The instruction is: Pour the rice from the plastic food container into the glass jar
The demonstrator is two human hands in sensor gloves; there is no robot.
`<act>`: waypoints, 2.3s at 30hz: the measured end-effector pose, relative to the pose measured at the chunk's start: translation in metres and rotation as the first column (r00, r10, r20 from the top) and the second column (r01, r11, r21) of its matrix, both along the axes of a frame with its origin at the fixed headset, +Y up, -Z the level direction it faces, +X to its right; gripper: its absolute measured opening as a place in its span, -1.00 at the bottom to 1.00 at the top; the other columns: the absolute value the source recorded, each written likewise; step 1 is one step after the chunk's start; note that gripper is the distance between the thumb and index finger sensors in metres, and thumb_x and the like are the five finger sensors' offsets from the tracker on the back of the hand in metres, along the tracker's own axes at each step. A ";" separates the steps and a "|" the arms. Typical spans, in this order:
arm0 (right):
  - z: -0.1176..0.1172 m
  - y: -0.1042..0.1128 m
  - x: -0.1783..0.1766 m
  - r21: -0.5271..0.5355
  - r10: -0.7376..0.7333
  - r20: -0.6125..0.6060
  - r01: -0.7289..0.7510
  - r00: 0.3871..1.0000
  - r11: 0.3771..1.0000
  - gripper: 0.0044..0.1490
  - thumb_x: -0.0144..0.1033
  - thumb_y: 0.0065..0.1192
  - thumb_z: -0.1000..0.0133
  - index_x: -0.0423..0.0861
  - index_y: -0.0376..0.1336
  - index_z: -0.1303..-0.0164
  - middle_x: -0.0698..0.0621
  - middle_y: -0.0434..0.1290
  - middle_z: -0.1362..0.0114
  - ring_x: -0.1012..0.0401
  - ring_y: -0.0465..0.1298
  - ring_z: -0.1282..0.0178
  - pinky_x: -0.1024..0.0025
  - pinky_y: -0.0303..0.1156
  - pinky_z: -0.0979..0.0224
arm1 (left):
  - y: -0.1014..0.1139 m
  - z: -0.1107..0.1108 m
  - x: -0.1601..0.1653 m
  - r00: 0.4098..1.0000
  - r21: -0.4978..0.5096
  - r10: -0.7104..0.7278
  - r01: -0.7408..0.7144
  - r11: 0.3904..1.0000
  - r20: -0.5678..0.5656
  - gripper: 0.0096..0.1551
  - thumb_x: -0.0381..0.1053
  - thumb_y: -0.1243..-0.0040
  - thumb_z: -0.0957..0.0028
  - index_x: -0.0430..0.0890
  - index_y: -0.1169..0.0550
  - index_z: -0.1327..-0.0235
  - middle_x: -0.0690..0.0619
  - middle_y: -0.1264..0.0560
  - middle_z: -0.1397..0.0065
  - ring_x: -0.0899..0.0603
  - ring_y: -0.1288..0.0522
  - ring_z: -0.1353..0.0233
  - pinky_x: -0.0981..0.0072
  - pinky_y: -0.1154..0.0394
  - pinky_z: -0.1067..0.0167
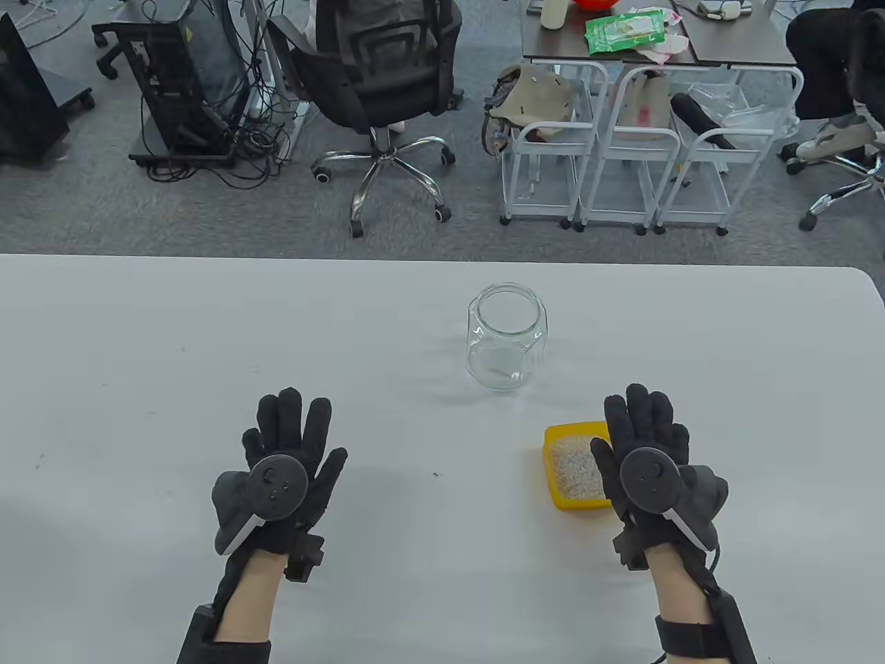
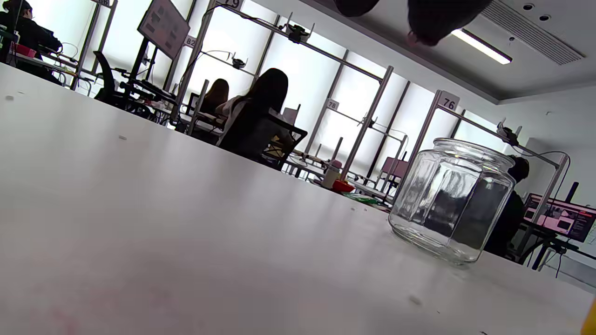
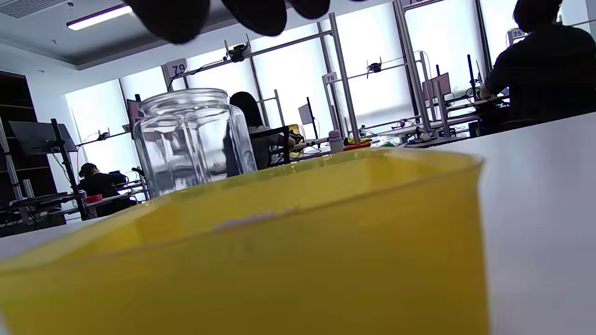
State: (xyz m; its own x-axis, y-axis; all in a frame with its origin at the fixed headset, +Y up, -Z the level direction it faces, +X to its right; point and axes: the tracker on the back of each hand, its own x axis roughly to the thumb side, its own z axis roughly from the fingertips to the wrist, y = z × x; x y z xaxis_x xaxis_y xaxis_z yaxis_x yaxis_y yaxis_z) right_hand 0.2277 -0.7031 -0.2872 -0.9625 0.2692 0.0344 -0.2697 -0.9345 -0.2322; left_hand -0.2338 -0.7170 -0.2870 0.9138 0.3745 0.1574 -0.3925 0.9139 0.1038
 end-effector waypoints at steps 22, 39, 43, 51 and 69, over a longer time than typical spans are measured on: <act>-0.001 0.000 0.002 -0.001 -0.025 0.007 0.025 1.000 1.000 -0.16 0.02 0.05 -0.23 -0.04 0.05 -0.71 -0.15 -0.04 -0.80 -0.20 -0.11 -0.79 -0.32 -0.01 -0.56 | -0.001 -0.001 0.000 1.000 -0.009 0.020 -0.020 1.000 0.000 -0.18 0.32 0.16 -0.21 0.15 -0.03 -0.74 -0.15 0.22 -0.81 -0.37 0.29 -0.72 -0.51 0.11 -0.48; -0.007 -0.008 0.040 -0.079 -0.061 0.154 0.073 0.986 0.994 -0.09 -0.01 0.22 -0.20 -0.12 0.04 -0.71 -0.28 0.04 -0.76 -0.33 0.06 -0.70 -0.31 0.09 -0.51 | -0.004 -0.002 0.000 1.000 -0.028 0.019 -0.019 0.999 0.002 -0.18 0.32 0.16 -0.21 0.14 -0.04 -0.74 -0.16 0.22 -0.81 -0.37 0.29 -0.72 -0.50 0.10 -0.48; -0.010 -0.018 0.051 -0.146 -0.076 0.208 0.107 0.975 0.983 -0.07 -0.02 0.25 -0.20 -0.13 0.03 -0.71 -0.31 0.05 -0.74 -0.35 0.10 -0.67 -0.31 0.13 -0.49 | -0.004 -0.002 0.000 1.000 -0.033 0.028 -0.028 0.999 -0.001 -0.18 0.32 0.16 -0.21 0.14 -0.04 -0.74 -0.16 0.22 -0.81 -0.38 0.29 -0.72 -0.51 0.10 -0.48; -0.016 -0.037 0.067 -0.230 -0.170 0.290 0.241 0.942 0.943 -0.08 -0.03 0.25 -0.20 -0.25 0.08 -0.67 -0.41 0.21 -0.61 -0.35 0.36 -0.45 -0.21 0.31 -0.34 | -0.004 -0.002 -0.001 0.999 -0.039 0.036 -0.036 0.999 -0.005 -0.18 0.32 0.15 -0.21 0.14 -0.04 -0.74 -0.16 0.22 -0.81 -0.38 0.29 -0.72 -0.50 0.10 -0.48; -0.024 -0.040 0.053 -0.247 -0.148 0.271 0.218 0.951 0.944 -0.34 -0.10 0.24 -0.20 -0.28 0.33 -0.36 -0.34 0.51 -0.28 -0.18 0.60 -0.01 -0.03 0.48 -0.03 | -0.005 -0.002 -0.002 0.999 -0.055 0.040 -0.040 0.998 -0.007 -0.18 0.32 0.15 -0.21 0.14 -0.05 -0.74 -0.16 0.21 -0.81 -0.38 0.28 -0.71 -0.50 0.09 -0.48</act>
